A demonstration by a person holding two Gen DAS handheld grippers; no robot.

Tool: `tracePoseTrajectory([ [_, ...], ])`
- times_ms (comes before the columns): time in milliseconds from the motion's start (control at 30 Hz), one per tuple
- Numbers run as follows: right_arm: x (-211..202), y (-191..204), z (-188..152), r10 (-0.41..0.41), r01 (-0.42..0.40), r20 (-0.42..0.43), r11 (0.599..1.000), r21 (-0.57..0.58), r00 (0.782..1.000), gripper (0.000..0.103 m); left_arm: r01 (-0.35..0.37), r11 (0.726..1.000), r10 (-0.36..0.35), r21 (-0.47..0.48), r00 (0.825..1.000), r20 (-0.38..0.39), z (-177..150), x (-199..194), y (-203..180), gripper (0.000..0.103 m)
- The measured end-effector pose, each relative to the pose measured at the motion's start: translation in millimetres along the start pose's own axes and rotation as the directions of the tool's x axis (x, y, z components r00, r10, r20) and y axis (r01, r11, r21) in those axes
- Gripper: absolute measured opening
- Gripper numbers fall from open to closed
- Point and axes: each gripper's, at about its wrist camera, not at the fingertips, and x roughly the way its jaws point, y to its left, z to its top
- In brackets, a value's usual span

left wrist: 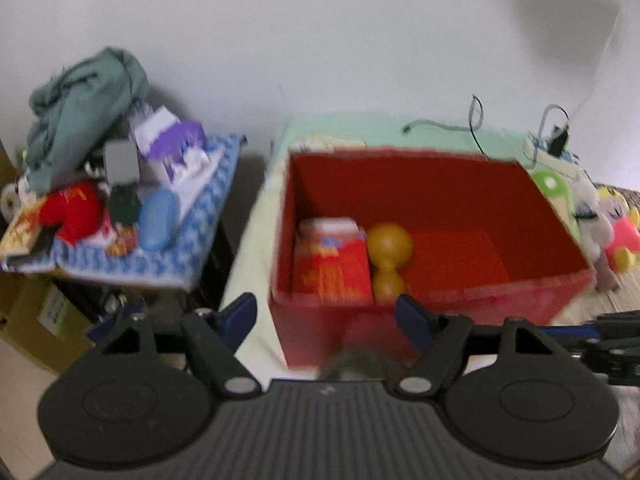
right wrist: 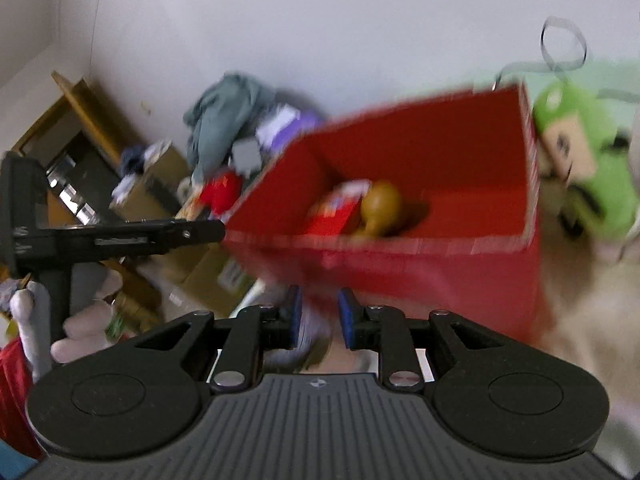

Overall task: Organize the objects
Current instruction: 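Withdraw the right gripper and move it toward the ribbon-tied ornament, then close the right gripper around the ribbon-tied straw ornament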

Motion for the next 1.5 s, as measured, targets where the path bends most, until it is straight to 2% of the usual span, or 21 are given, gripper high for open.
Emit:
tracePoseTrajectory([
  [133,24.8,-2.5,-10.6,0.036,-0.029,-0.108,0.997,0.072,0.994,0.027,0.035,0.999,-0.035,-0.003,0.997,-0.062,-25.5,-4.9,-4.8,0.075],
  [167,29.2,-0.6,-13.4,0.036,-0.028,-0.123,0.997,0.066,0.992,0.03,0.044,0.999,-0.045,-0.009,0.996,-0.076,-31.4,-5.8,-5.8,0.075],
  [200,35.1,1.2,-15.4,0.025,-0.017,-0.138,0.998,0.058,0.99,0.035,0.064,0.998,-0.065,-0.019,0.993,-0.095,-37.3,-6.3,-6.8,0.075],
  [267,49.2,1.8,-17.6,0.006,0.007,-0.182,0.998,0.067,0.983,0.037,0.106,0.994,-0.11,-0.037,0.986,-0.125,-47.3,-9.3,-10.8,0.075],
  [367,63.8,-4.8,-23.5,0.007,0.026,-0.219,0.989,0.145,0.976,0.04,0.156,0.987,-0.161,-0.043,0.975,-0.153,-59.6,-10.4,-19.1,0.075],
  [467,69.5,-11.1,-27.5,0.004,0.044,-0.235,0.979,0.2,0.972,0.041,0.177,0.983,-0.181,-0.039,0.965,-0.187,-69.8,-6.4,-29.7,0.075],
  [567,73.4,-10.8,-33.4,-0.003,0.052,-0.261,0.982,0.179,0.965,0.039,0.212,0.975,-0.221,-0.063,0.95,-0.221,-76.7,1.1,-36.9,0.075],
  [700,65.2,-17.8,-35.3,0.003,0.051,-0.252,0.977,0.207,0.968,0.035,0.265,0.962,-0.272,-0.062,0.929,-0.253,-80.8,11.3,-49.7,0.076],
  [800,53.1,-28.8,-36.0,-0.03,0.082,-0.241,0.975,0.208,0.97,0.035,0.288,0.957,-0.286,-0.036,0.912,-0.295,-84.6,25.1,-63.5,0.076],
  [933,44.4,-39.8,-40.4,-0.03,0.094,-0.258,0.966,0.239,0.966,0.038,0.304,0.953,-0.285,-0.005,0.888,-0.36,-89.6,45.9,-80.9,0.076],
  [1000,42.8,-40.2,-40.6,-0.031,0.097,-0.259,0.965,0.245,0.965,0.039,0.296,0.955,-0.267,0.023,0.888,-0.375,-92.1,52.7,-87.3,0.071],
  [1067,39.9,-41.5,-41.1,-0.001,0.074,-0.257,0.959,0.273,0.967,0.039,0.296,0.955,-0.258,0.034,0.88,-0.4,-94.7,59.5,-90.0,0.064],
  [1100,39.6,-41.2,-41.7,0.012,0.063,-0.256,0.957,0.283,0.967,0.039,0.301,0.953,-0.264,0.027,0.874,-0.409,-95.8,61.9,-89.5,0.063],
  [1267,44.2,-32.8,-45.0,0.073,0.013,-0.283,0.957,0.29,0.956,0.04,0.289,0.957,-0.251,0.032,0.877,-0.411,-98.3,65.1,-87.2,0.054],
  [1333,47.3,-27.1,-44.6,0.07,0.013,-0.286,0.961,0.278,0.956,0.042,0.289,0.957,-0.249,0.038,0.879,-0.407,-99.4,63.8,-87.3,0.05],
  [1400,51.2,-22.2,-44.5,0.062,0.021,-0.299,0.963,0.269,0.952,0.053,0.302,0.952,-0.258,0.047,0.878,-0.404,-99.5,61.3,-89.0,0.042],
  [1433,53.7,-20.1,-45.4,0.053,0.034,-0.312,0.963,0.267,0.949,0.057,0.309,0.949,-0.262,0.057,0.879,-0.399,-99.0,59.5,-91.1,0.041],
  [1467,55.8,-17.6,-46.7,0.044,0.044,-0.322,0.964,0.262,0.946,0.06,0.31,0.948,-0.26,0.068,0.882,-0.394,-98.7,58.1,-93.2,0.041],
  [1500,57.1,-15.0,-48.2,0.038,0.047,-0.329,0.968,0.245,0.944,0.058,0.305,0.949,-0.252,0.079,0.885,-0.392,-98.8,57.7,-95.3,0.041],
])
